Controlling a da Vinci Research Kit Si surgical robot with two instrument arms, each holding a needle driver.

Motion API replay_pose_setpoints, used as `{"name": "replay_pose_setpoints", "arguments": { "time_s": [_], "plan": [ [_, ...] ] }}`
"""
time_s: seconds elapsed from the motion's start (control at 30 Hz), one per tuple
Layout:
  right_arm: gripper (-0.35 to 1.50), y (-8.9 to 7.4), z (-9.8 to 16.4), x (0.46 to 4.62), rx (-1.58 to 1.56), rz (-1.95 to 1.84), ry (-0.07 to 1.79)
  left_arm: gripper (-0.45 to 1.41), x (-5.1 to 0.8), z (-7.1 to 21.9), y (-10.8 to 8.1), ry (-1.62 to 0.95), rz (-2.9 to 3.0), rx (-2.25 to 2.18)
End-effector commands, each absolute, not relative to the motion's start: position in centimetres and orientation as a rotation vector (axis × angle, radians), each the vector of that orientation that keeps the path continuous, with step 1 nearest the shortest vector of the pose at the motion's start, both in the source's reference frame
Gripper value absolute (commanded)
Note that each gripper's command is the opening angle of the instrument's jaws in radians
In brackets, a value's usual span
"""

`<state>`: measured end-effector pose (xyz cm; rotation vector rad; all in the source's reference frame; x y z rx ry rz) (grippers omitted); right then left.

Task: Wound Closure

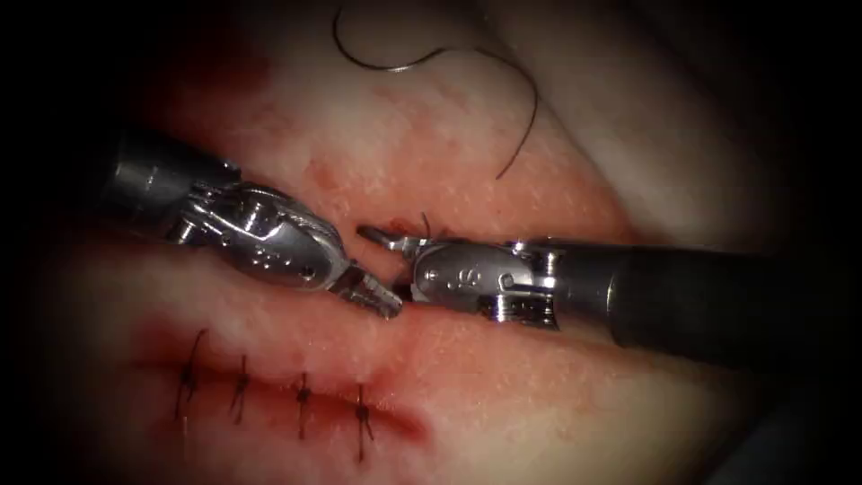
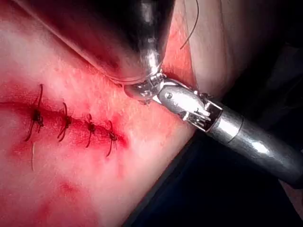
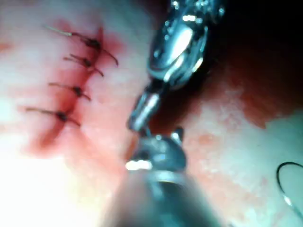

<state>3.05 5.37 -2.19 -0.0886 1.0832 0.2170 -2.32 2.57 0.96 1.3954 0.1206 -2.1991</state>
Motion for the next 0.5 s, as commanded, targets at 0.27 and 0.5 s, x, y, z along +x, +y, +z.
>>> {"name": "replay_pose_setpoints", "arguments": {
  "time_s": [0.27, 0.5],
  "plan": [
    [1.2, 5.33, -2.01, 3.16, -0.099, 0.214, 1.073, -0.35, -2.38, 1.0, 2.54, 0.121, -2.2, 1.395],
    [-0.35, 5.33, -2.01, 3.1, -0.058, 0.153, 1.013, -0.35, -2.38, 0.99, 2.54, 0.12, -2.2, 1.395]
  ]
}}
